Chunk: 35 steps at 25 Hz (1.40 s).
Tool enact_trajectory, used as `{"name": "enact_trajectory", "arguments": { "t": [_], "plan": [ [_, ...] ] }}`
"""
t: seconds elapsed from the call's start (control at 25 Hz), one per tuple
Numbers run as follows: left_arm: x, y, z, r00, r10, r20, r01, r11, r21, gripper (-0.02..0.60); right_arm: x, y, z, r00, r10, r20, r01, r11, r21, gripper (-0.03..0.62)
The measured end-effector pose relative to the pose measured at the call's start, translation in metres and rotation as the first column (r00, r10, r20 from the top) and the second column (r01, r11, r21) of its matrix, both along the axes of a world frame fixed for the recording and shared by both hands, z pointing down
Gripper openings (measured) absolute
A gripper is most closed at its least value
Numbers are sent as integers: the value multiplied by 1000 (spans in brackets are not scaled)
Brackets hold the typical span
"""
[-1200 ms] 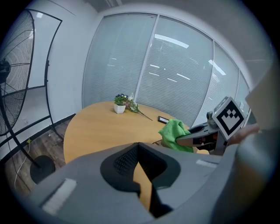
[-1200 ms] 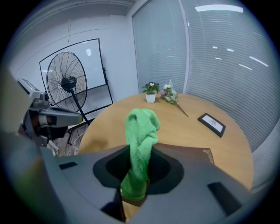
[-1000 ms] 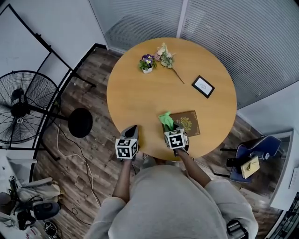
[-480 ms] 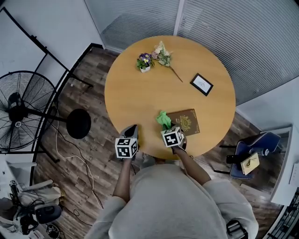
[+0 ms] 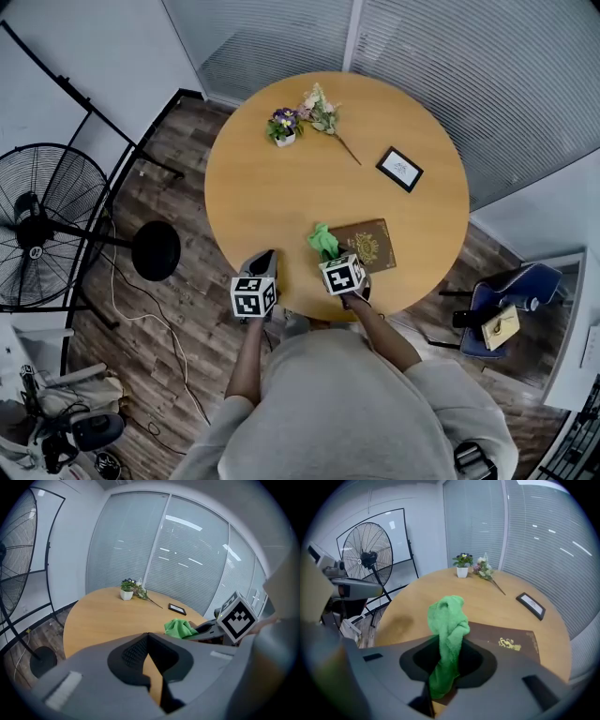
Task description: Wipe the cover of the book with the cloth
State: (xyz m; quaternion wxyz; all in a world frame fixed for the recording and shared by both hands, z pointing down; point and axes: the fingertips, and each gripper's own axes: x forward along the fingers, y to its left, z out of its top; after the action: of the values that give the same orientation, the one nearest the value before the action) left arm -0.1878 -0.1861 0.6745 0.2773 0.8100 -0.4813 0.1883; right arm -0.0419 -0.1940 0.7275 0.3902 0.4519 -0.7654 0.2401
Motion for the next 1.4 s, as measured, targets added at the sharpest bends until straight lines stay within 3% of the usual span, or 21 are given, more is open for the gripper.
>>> {"name": "enact_trajectory", "arguments": {
  "t": [1.4],
  "plan": [
    [79, -17, -3, 999, 44, -2, -44, 999, 3, 9, 80, -10, 1, 999, 43, 7, -43, 999, -10, 98]
  ]
}}
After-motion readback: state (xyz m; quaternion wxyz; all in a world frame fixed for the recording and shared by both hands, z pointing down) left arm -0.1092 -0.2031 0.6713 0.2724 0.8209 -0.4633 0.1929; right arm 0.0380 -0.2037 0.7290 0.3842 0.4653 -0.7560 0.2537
